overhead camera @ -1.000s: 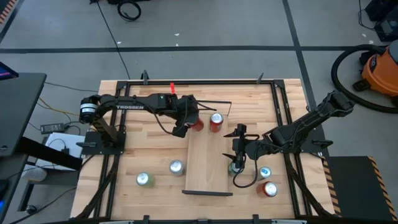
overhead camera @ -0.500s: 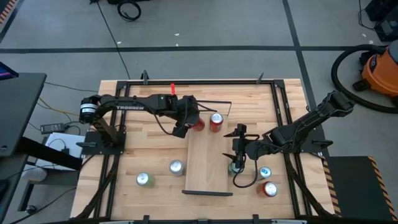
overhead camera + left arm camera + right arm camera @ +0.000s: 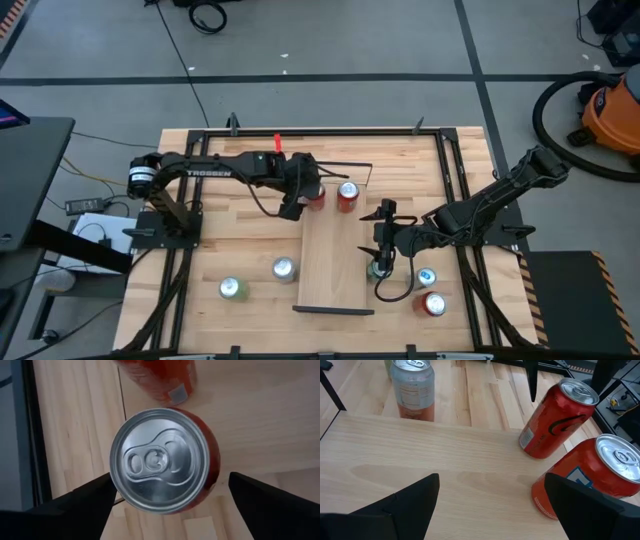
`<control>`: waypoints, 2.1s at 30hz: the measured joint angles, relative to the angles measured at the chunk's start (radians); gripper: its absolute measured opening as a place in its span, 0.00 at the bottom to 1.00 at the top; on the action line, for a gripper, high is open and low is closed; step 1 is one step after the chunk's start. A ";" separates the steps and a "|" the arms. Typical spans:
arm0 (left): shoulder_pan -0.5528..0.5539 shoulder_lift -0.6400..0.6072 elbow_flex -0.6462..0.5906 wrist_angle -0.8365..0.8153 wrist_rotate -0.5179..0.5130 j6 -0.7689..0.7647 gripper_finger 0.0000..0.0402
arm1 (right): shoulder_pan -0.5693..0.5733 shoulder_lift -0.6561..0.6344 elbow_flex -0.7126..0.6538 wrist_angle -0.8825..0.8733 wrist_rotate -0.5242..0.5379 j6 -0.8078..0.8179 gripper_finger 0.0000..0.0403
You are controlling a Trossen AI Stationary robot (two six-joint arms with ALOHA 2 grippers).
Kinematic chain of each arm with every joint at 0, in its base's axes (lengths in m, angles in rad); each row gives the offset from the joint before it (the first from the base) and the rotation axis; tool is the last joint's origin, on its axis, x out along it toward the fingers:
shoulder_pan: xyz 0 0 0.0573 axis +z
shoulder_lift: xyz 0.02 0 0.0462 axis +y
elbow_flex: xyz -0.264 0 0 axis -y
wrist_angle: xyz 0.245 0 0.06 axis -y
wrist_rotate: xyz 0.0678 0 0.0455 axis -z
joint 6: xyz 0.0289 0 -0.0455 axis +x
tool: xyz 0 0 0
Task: Place canned beverage on shelf
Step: Put the red/black soda can on the shelf
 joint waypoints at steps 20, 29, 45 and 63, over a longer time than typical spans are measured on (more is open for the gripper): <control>-0.021 0.000 0.000 0.000 -0.167 0.068 0.96 | 0.000 0.000 0.000 0.011 -0.001 -0.001 0.92; -0.020 0.000 0.000 0.012 -0.265 0.075 0.96 | 0.000 0.000 0.000 0.015 -0.012 -0.001 0.92; -0.046 -0.017 0.030 -0.142 -0.321 -0.046 0.96 | 0.000 0.000 0.000 0.028 -0.012 -0.007 0.92; -0.074 -0.015 0.057 -0.115 -0.167 -0.540 0.96 | 0.003 0.000 0.000 0.042 -0.019 -0.008 0.92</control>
